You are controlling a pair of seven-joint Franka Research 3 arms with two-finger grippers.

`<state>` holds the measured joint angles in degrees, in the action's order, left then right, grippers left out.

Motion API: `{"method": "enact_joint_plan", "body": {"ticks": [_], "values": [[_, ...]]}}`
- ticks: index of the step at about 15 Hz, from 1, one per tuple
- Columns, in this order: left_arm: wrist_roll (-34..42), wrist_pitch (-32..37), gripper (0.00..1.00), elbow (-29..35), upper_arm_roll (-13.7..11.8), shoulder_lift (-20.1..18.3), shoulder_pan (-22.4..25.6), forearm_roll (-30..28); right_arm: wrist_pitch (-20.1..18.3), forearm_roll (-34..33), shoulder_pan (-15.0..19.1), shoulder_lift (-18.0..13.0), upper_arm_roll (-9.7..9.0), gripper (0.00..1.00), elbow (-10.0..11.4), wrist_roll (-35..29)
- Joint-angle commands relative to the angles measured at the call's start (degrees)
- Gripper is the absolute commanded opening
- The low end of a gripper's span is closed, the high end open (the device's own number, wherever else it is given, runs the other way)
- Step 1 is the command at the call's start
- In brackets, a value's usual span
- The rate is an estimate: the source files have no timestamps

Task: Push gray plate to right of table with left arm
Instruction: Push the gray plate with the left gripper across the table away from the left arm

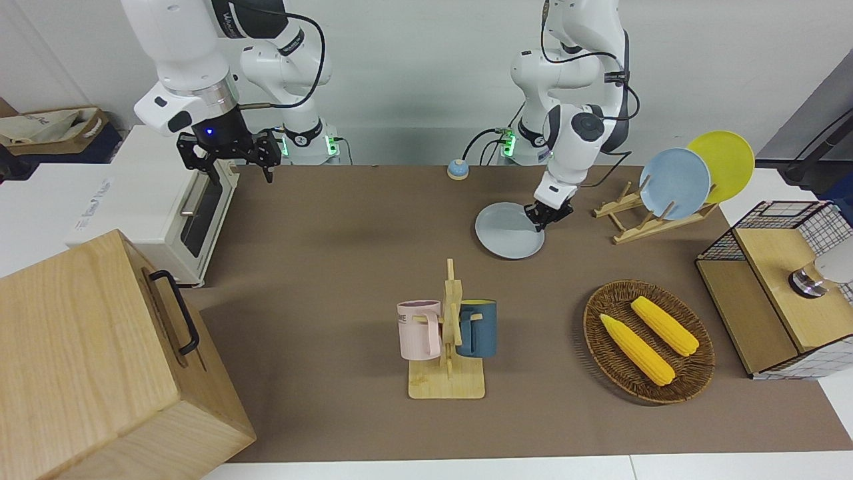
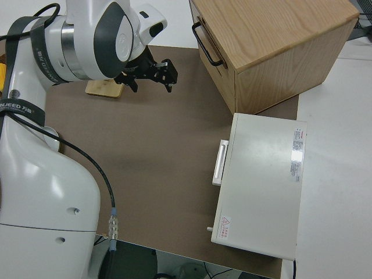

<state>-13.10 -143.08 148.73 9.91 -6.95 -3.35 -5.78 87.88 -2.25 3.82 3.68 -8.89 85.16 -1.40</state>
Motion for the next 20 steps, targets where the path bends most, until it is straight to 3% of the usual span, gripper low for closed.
{"method": "enact_joint_plan", "body": {"ticks": [1, 13, 20], "values": [[-7.70, -7.55, 0.00, 0.43, -0.25, 6.94, -6.82, -0.90, -0.61, 0.40, 0.04, -0.34, 0.01, 0.983, -0.08, -0.18], [-21.78, -6.95, 0.00, -5.20, -0.16, 9.24, -19.49, -0.90, -0.61, 0.40, 0.04, -0.34, 0.01, 0.983, -0.08, -0.18], [-29.51, -2.56, 0.00, -12.93, 0.11, 12.93, -25.46, -0.90, -0.61, 0.40, 0.04, -0.34, 0.01, 0.983, -0.08, -0.18]]}}
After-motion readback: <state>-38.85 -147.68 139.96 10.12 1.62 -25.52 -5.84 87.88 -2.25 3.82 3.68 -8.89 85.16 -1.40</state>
